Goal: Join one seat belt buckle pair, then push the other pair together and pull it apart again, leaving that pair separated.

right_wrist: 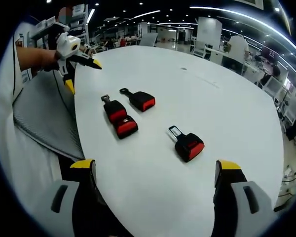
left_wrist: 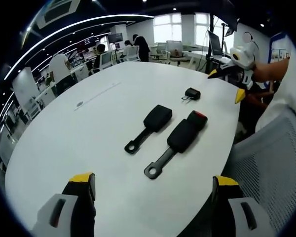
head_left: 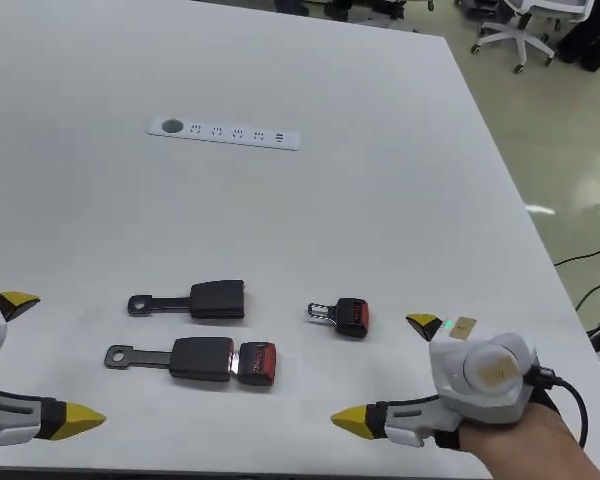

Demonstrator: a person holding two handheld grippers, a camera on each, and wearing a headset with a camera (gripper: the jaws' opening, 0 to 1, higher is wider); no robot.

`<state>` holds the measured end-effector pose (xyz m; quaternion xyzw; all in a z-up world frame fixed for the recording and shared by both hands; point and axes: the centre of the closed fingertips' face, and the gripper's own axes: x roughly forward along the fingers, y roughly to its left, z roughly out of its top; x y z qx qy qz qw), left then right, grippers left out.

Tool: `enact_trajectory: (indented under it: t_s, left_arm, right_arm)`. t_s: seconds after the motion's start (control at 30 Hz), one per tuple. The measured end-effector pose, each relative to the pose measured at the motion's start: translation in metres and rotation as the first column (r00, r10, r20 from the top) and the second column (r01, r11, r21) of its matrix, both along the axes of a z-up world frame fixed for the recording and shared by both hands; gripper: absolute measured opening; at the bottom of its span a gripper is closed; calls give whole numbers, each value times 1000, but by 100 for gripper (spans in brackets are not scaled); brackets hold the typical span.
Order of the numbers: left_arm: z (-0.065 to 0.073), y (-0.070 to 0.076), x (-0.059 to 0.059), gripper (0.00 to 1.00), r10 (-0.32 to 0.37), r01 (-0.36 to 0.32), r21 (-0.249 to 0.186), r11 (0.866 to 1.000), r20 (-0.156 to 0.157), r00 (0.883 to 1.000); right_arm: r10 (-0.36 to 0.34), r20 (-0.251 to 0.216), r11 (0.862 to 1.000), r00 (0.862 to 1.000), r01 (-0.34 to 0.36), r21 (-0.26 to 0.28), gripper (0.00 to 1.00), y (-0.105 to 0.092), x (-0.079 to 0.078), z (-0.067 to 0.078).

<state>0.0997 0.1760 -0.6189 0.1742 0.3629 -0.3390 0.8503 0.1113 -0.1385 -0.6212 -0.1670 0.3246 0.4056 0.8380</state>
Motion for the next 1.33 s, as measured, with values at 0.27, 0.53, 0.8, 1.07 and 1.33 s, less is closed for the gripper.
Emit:
enact_trajectory:
  t_s: [0.27, 0.53, 0.8, 1.07, 1.33]
  left_arm:
    - [1, -5, 1, 100, 0, 1, -26, 1000, 13, 1000]
    - [11, 3, -4, 100, 5, -3, -53, 999, 32, 999]
    - [10, 0, -4, 100, 10, -7, -81, 997, 38, 999]
    - [7, 2, -4, 100, 34, -31, -99, 995, 34, 999]
    - [6, 5, -10, 100, 39, -37, -89, 995, 21, 999]
  right_arm:
    - [-39, -27, 999, 999, 39, 15, 100, -4, -1, -1]
    - [-28, -45, 1000, 999, 28, 4, 100, -8, -6, -1]
    - [-19, -20, 1000, 1000, 19, 7, 100, 0, -4, 6]
    - [-22, -18, 1000, 1000, 22, 7, 100, 3, -4, 5]
    - [-23, -26, 1000, 999, 23, 0, 100, 3, -8, -2]
